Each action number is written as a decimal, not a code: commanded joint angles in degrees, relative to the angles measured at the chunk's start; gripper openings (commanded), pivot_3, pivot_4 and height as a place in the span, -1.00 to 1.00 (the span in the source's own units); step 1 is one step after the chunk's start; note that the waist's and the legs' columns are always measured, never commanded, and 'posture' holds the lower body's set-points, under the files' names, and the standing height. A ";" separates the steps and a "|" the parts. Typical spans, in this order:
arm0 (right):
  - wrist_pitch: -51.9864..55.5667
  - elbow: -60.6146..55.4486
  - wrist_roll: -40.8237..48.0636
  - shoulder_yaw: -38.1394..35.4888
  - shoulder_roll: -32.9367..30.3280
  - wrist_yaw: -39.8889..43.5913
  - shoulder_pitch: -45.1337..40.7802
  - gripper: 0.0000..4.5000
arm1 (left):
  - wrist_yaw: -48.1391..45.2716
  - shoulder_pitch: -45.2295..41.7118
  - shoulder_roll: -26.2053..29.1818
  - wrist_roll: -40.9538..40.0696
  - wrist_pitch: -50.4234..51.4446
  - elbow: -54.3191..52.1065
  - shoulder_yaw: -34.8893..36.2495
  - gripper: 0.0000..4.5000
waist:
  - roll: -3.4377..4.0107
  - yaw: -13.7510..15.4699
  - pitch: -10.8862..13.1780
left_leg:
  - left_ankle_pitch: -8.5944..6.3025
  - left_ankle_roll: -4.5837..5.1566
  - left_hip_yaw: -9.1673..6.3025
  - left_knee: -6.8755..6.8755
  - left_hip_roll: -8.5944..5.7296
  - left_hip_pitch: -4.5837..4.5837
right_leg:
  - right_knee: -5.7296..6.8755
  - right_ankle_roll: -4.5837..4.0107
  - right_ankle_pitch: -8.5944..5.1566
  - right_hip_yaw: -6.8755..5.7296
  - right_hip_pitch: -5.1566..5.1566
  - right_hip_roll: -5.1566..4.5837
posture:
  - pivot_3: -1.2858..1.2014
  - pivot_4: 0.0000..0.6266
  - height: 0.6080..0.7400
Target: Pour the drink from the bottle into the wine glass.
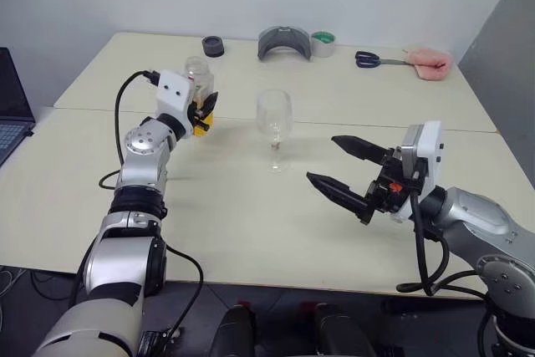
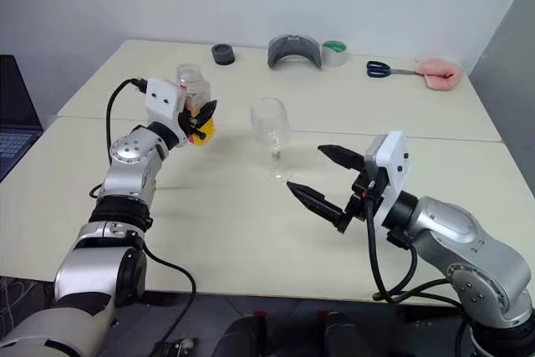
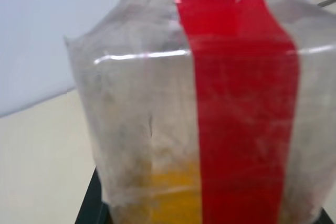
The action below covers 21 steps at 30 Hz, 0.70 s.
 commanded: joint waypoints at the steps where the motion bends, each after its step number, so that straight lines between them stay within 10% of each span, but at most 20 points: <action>1: -2.51 1.10 -2.24 -0.54 0.94 0.28 -2.66 1.00 | -3.88 -4.67 1.69 1.23 -0.58 -3.51 -1.89 -0.26 | 0.00 0.00 0.00 | 0.00 0.00 0.00 0.00 0.00 0.00 | 0.00 0.00 0.00 0.00 -0.01 0.00 | 0.03 -0.52 1.00; 21: -8.84 6.23 -14.17 3.59 8.07 1.16 -5.49 1.00 | -5.59 -16.19 5.77 18.08 -20.74 8.97 -14.45 -0.26 | 0.00 0.05 0.00 | 0.00 0.00 0.02 0.01 -0.01 -0.05 | 0.01 -0.01 0.00 0.02 -0.06 0.00 | 0.03 -0.52 1.00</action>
